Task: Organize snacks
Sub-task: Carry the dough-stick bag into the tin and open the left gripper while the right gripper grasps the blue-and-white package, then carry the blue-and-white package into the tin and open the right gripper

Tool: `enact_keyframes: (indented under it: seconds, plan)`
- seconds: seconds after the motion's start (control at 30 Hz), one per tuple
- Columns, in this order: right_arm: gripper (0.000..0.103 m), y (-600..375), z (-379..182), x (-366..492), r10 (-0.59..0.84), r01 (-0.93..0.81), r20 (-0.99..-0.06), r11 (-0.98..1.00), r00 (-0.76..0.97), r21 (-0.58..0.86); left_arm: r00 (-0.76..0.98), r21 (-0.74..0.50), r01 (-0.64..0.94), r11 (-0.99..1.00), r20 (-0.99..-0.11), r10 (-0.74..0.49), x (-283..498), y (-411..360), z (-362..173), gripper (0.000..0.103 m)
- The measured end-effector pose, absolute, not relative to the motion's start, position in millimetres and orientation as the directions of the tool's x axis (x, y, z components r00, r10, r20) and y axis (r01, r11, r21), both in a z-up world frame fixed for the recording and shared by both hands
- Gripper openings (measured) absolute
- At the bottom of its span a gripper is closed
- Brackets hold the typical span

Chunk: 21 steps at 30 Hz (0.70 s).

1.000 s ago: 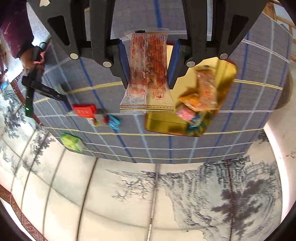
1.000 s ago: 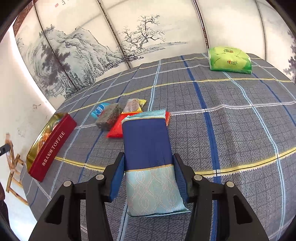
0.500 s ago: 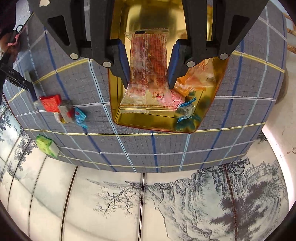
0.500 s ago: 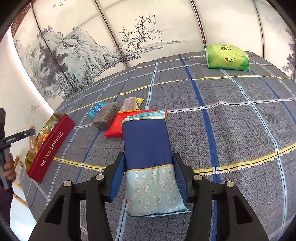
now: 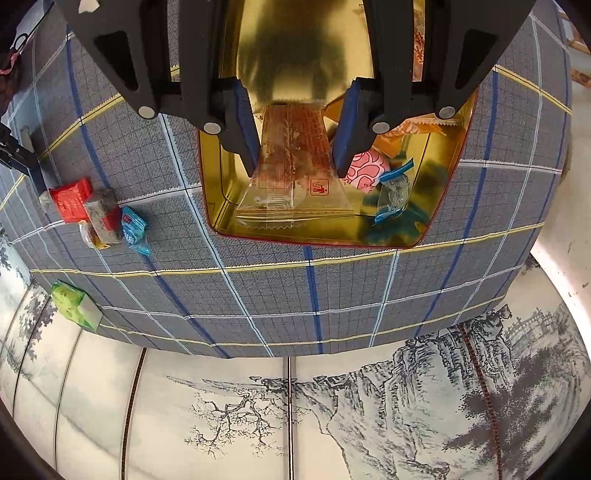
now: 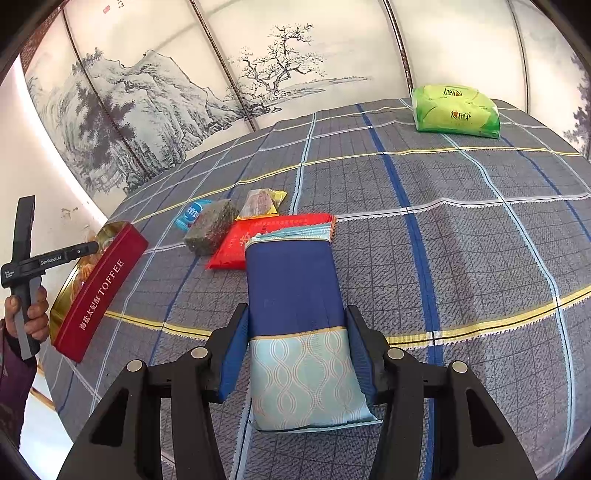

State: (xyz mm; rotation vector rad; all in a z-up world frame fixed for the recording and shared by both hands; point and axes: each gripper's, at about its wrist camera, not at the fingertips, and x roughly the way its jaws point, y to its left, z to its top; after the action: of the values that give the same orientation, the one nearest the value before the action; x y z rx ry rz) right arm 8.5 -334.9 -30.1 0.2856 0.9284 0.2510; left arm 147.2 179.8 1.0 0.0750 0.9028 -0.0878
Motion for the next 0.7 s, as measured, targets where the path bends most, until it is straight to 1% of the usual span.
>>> enact_keyframes:
  seconds: [0.17, 0.23, 0.27, 0.3, 0.43, 0.57, 0.63, 0.7]
  plan:
    - [0.052, -334, -31, 10, 0.33, -0.089, -0.753, 0.935, 0.57, 0.343, 0.636, 0.056, 0.114, 0.992, -0.771, -0.029, 146, 175, 3, 0.038]
    - [0.052, -333, -32, 11, 0.33, -0.089, -0.754, 0.935, 0.568, 0.342, 0.645, 0.066, 0.116, 0.991, -0.764, -0.024, 144, 174, 5, 0.041]
    - [0.052, -333, -32, 10, 0.33, -0.089, -0.754, 0.935, 0.568, 0.342, 0.65, 0.066, 0.117, 0.991, -0.759, -0.026, 144, 173, 7, 0.046]
    - [0.052, -333, -32, 11, 0.33, -0.089, -0.754, 0.935, 0.568, 0.342, 0.655, 0.069, 0.116, 0.991, -0.755, -0.024, 143, 173, 9, 0.053]
    - [0.052, -333, -32, 10, 0.329, -0.088, -0.754, 0.936, 0.569, 0.342, 0.693, 0.097, 0.109, 0.989, -0.721, -0.005, 138, 170, 20, 0.059]
    - [0.052, -333, -32, 11, 0.329, -0.089, -0.754, 0.936, 0.568, 0.342, 0.72, 0.109, 0.087, 0.99, -0.693, 0.013, 125, 167, 31, 0.066]
    - [0.051, -333, -31, 11, 0.33, -0.089, -0.754, 0.935, 0.568, 0.342, 0.745, 0.114, 0.067, 0.991, -0.667, 0.026, 113, 166, 38, 0.068]
    - [0.051, -333, -32, 11, 0.329, -0.089, -0.755, 0.936, 0.566, 0.341, 0.766, 0.123, 0.048, 0.991, -0.642, 0.042, 100, 162, 44, 0.071]
